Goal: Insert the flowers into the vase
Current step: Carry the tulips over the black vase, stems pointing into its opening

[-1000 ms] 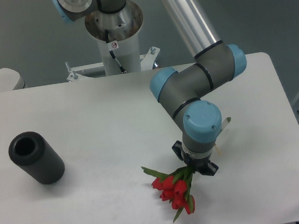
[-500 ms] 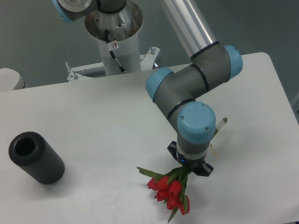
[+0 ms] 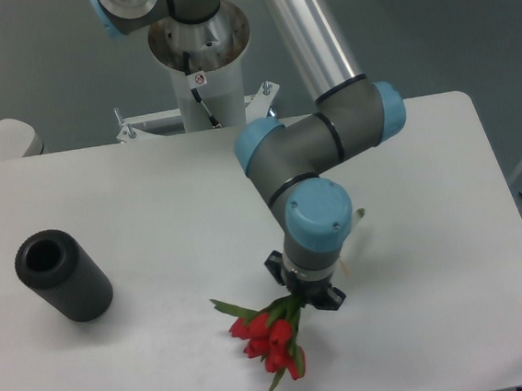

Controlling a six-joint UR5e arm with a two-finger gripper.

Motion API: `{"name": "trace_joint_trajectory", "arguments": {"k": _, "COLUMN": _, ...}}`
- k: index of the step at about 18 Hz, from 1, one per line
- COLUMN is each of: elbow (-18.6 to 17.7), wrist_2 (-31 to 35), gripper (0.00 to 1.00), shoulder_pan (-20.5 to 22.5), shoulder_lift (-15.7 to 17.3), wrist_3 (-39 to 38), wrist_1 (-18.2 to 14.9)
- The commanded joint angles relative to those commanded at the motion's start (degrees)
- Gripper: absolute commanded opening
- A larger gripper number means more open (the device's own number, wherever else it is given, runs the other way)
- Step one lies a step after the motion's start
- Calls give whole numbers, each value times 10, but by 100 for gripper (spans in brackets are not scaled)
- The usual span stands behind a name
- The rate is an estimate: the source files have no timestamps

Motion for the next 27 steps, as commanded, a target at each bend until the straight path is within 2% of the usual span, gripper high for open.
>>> {"name": "trace_joint_trajectory", "arguments": {"k": 3, "elbow": -9, "wrist_2": -35, "gripper": 5, "shoulder_pan": -10, "shoulder_lift": 21, "wrist_3": -9, "wrist_1": 3}}
{"name": "trace_joint_trajectory", "arguments": {"k": 8, "elbow": -11, "wrist_2": -143, "gripper": 1, "shoulder_pan": -28, "shoulder_lift": 65, "wrist_3": -49, "wrist_1": 2}}
{"name": "trace_joint_trajectory", "arguments": {"k": 11, "elbow": -9, "wrist_2": -202, "gripper": 1, "shoulder_pan": -41, "shoulder_lift": 78, "wrist_3": -90, "wrist_1": 2}}
{"name": "trace_joint_trajectory", "arguments": {"k": 15, "elbow": -4, "wrist_2": -278, "gripper": 0, "shoulder_pan": -46, "shoulder_lift": 97, "wrist_3": -92, "wrist_1": 2}}
{"name": "trace_joint_trajectory", "arguments": {"k": 20, "elbow": 12, "wrist_2": -406, "gripper": 0, "shoulder_pan": -46, "shoulder_lift": 116, "wrist_3": -129, "wrist_1": 3}}
{"name": "trace_joint_trajectory", "arguments": {"k": 22, "elbow": 13, "wrist_2": -448, "gripper": 0, "shoulder_pan": -47, "shoulder_lift": 118, "wrist_3": -130, "wrist_1": 17}}
{"name": "trace_joint_trajectory", "arguments": {"k": 27, "elbow": 8, "wrist_2": -541, "gripper": 0, "shoulder_pan": -49, "shoulder_lift": 126, "wrist_3": -132, "wrist_1": 80}}
